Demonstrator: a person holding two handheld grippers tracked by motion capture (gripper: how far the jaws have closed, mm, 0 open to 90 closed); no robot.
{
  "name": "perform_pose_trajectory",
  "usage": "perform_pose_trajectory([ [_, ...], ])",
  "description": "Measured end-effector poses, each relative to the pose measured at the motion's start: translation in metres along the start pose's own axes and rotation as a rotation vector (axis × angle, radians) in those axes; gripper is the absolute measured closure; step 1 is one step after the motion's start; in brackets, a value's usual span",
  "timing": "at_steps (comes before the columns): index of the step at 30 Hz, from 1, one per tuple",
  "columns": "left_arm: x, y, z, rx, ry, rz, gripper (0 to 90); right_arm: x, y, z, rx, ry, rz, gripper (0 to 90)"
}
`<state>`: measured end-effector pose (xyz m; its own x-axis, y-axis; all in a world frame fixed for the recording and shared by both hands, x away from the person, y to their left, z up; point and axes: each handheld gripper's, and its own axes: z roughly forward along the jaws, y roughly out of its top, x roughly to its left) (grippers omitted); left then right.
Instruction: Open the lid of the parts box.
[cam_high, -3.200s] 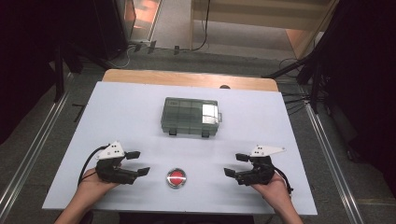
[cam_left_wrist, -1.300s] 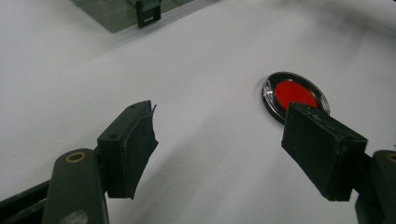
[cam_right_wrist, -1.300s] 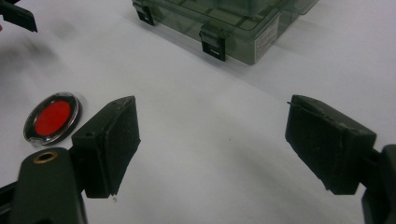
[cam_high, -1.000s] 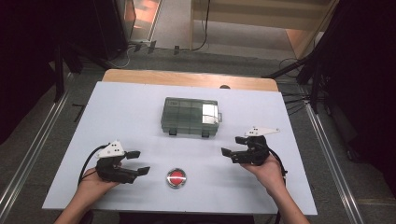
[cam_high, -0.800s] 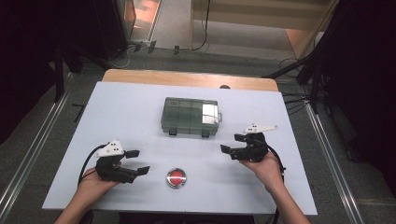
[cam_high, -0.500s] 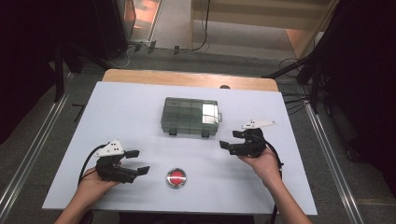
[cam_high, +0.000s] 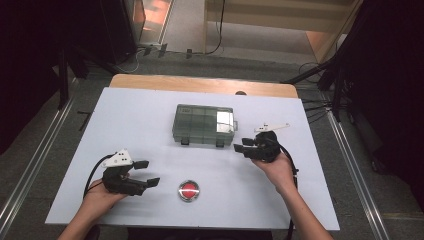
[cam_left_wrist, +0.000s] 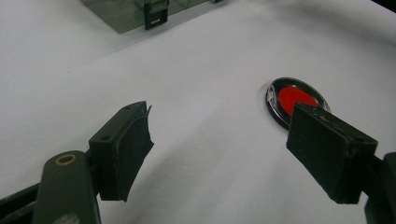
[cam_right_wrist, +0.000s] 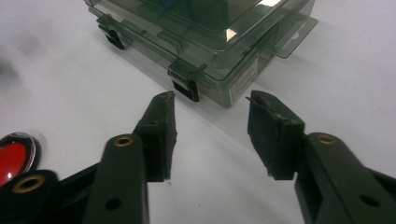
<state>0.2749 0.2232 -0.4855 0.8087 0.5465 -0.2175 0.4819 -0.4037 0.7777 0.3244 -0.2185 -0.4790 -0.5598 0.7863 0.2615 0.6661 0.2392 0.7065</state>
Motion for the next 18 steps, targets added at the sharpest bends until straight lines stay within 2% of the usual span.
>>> perform_pose_trajectory([
  [7, 0.000, 0.000, 0.000, 0.001, 0.002, 0.000, 21.5, -0.004, 0.003, 0.007, 0.015, 0.012, 0.000, 76.3],
  [11, 0.001, 0.000, 0.000, 0.003, 0.000, 0.001, 21.5, -0.008, 0.005, 0.012, 0.045, 0.032, 0.015, 86.7],
  [13, 0.001, 0.000, 0.000, 0.003, 0.000, 0.001, 21.5, -0.009, 0.006, 0.015, 0.052, 0.034, 0.017, 89.8],
  [18, 0.002, 0.000, 0.000, 0.004, 0.001, -0.004, 21.5, -0.011, 0.009, 0.020, 0.069, 0.036, 0.029, 90.0],
])
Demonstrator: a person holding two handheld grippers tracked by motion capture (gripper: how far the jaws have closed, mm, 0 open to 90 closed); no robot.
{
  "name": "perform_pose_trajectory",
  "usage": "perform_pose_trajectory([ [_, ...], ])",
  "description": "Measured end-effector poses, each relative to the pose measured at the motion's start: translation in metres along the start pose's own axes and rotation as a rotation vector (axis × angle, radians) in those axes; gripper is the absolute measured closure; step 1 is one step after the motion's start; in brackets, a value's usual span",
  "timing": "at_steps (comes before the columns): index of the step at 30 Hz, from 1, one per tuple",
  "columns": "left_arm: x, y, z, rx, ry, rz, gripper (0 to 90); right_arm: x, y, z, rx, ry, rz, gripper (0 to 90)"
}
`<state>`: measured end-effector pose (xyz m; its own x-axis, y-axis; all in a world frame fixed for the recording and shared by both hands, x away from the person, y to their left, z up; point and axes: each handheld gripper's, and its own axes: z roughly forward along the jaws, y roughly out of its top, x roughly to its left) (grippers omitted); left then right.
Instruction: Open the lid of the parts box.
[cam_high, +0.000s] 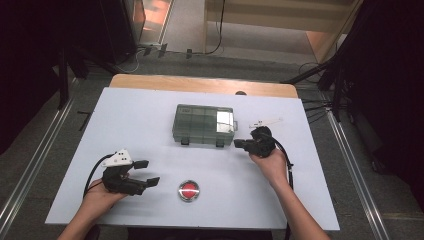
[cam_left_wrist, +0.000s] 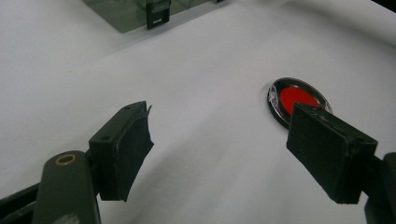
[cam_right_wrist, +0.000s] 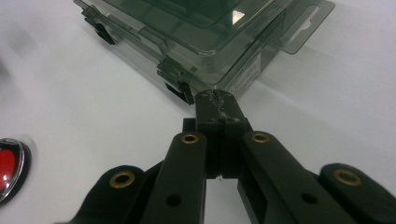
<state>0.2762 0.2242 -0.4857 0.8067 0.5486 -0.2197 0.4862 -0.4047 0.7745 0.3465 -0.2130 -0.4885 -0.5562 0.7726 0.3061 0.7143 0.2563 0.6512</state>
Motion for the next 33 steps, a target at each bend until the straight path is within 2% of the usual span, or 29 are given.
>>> perform_pose_trajectory([
  [5, 0.001, 0.000, 0.000, -0.001, 0.002, 0.000, 21.5, 0.000, 0.005, 0.002, -0.019, 0.005, 0.014, 90.0],
  [19, 0.002, 0.000, 0.001, 0.004, 0.000, -0.002, 21.5, 0.003, 0.013, 0.002, -0.023, 0.005, 0.006, 90.0],
  [26, 0.001, 0.001, 0.001, 0.001, 0.006, -0.022, 21.5, 0.003, 0.019, 0.000, -0.030, 0.006, 0.005, 90.0],
  [33, 0.002, 0.001, 0.002, 0.005, 0.007, -0.020, 21.6, 0.003, 0.024, -0.002, -0.034, 0.015, 0.019, 90.0],
])
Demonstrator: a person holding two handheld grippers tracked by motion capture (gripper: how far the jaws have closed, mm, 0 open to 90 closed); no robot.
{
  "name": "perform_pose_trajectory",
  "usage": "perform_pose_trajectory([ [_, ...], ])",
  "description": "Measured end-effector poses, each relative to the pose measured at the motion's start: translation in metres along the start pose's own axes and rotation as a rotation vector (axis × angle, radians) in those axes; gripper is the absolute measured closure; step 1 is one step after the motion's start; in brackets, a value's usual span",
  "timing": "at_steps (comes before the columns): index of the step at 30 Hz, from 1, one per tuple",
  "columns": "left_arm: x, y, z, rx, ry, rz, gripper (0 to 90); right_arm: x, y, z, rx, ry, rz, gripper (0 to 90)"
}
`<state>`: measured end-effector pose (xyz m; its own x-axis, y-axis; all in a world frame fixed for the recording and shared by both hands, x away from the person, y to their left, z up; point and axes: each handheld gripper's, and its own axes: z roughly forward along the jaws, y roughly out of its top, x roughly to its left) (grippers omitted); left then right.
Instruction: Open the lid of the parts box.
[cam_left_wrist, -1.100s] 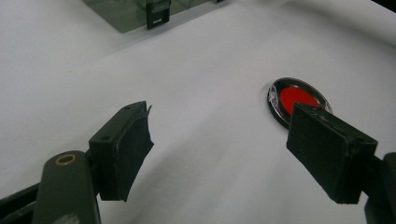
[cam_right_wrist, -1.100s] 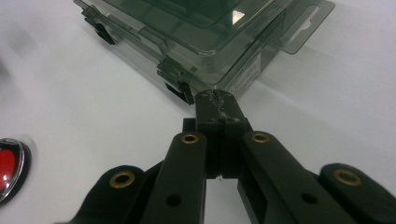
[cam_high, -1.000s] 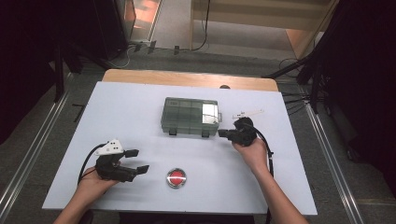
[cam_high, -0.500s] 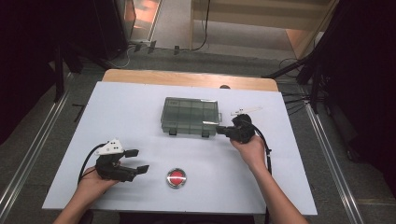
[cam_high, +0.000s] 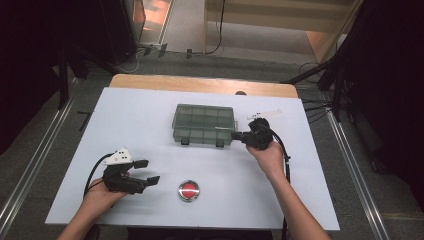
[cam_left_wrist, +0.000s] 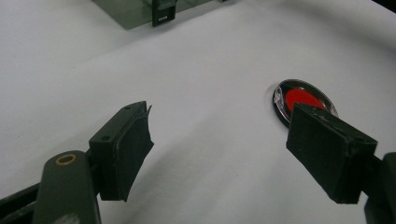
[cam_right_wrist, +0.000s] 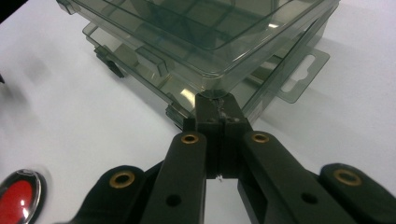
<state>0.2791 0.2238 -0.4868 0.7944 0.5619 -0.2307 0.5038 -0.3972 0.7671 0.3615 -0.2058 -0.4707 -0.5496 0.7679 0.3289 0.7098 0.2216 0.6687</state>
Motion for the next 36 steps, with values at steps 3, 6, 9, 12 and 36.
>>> perform_pose_trajectory([
  [3, 0.000, 0.000, 0.002, 0.001, 0.002, 0.000, 21.6, 0.000, 0.002, 0.000, 0.000, -0.001, 0.004, 90.0],
  [6, 0.001, 0.001, 0.003, 0.004, 0.000, 0.007, 21.6, -0.001, 0.005, 0.000, -0.004, 0.004, 0.012, 90.0],
  [9, 0.001, 0.002, 0.005, 0.005, 0.001, 0.004, 21.6, 0.000, 0.008, -0.001, -0.014, 0.004, 0.008, 90.0],
  [12, 0.001, 0.002, 0.005, 0.005, -0.002, 0.003, 21.6, -0.001, 0.013, -0.005, -0.030, 0.005, 0.005, 90.0],
  [36, 0.015, 0.012, 0.012, 0.025, 0.012, -0.068, 21.8, -0.007, 0.037, -0.010, -0.066, 0.017, -0.010, 90.0],
])
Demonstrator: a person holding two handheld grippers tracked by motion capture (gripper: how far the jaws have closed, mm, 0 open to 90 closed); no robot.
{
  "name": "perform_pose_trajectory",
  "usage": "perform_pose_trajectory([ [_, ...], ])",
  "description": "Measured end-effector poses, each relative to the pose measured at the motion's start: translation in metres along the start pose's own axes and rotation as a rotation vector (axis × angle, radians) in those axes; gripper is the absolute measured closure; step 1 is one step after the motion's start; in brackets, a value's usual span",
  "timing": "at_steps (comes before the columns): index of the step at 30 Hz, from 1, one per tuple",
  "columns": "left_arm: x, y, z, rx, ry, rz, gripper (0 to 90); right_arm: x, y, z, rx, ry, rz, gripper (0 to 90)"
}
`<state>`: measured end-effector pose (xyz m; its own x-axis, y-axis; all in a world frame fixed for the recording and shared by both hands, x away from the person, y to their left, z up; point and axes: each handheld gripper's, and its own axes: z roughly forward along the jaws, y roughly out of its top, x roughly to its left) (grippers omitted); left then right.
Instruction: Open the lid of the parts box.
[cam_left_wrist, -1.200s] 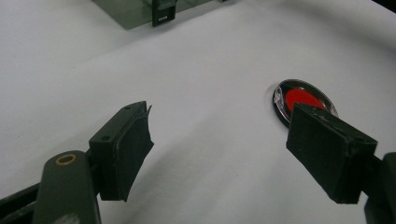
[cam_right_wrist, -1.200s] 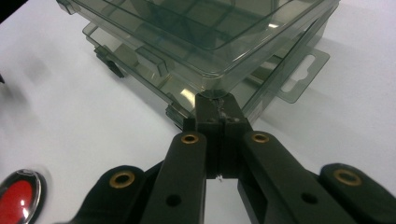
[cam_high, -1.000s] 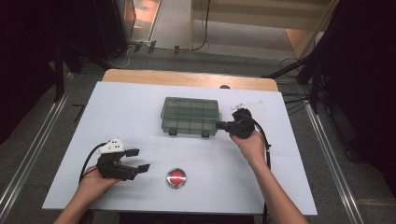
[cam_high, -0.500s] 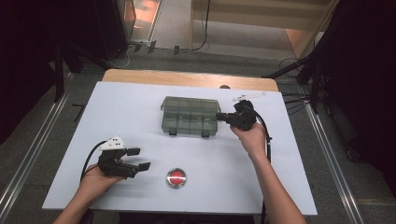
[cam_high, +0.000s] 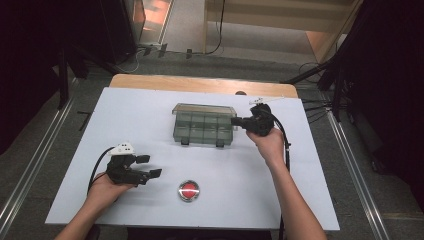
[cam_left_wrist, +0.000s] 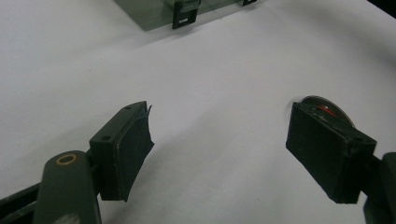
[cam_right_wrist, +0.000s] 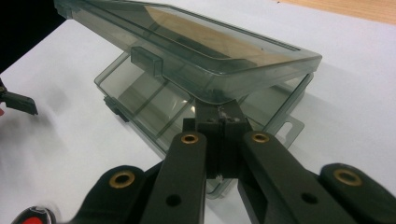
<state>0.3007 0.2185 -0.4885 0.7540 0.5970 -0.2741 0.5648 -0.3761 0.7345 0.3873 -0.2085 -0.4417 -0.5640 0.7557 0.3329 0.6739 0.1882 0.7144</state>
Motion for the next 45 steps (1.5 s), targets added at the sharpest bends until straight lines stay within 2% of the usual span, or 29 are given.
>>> perform_pose_trajectory([
  [18, 0.007, 0.043, 0.011, 0.007, 0.030, 0.016, 21.9, -0.001, 0.006, -0.001, -0.005, 0.018, -0.010, 90.0],
  [26, 0.014, 0.056, 0.017, -0.002, 0.026, 0.007, 21.9, -0.001, 0.009, -0.001, -0.006, 0.025, -0.013, 90.0],
  [32, 0.019, 0.064, 0.024, 0.004, 0.037, 0.019, 22.0, 0.000, 0.009, -0.001, -0.006, 0.022, -0.019, 90.0],
  [37, 0.026, 0.070, 0.028, -0.018, 0.036, 0.011, 24.4, 0.001, 0.009, 0.000, 0.000, 0.017, -0.023, 90.0],
  [40, 0.030, 0.074, 0.031, -0.010, 0.047, 0.016, 24.5, 0.000, 0.009, 0.000, 0.004, 0.027, -0.019, 90.0],
  [45, 0.035, 0.081, 0.033, -0.012, 0.048, 0.008, 24.4, 0.001, 0.010, 0.000, 0.004, 0.017, -0.029, 90.0],
])
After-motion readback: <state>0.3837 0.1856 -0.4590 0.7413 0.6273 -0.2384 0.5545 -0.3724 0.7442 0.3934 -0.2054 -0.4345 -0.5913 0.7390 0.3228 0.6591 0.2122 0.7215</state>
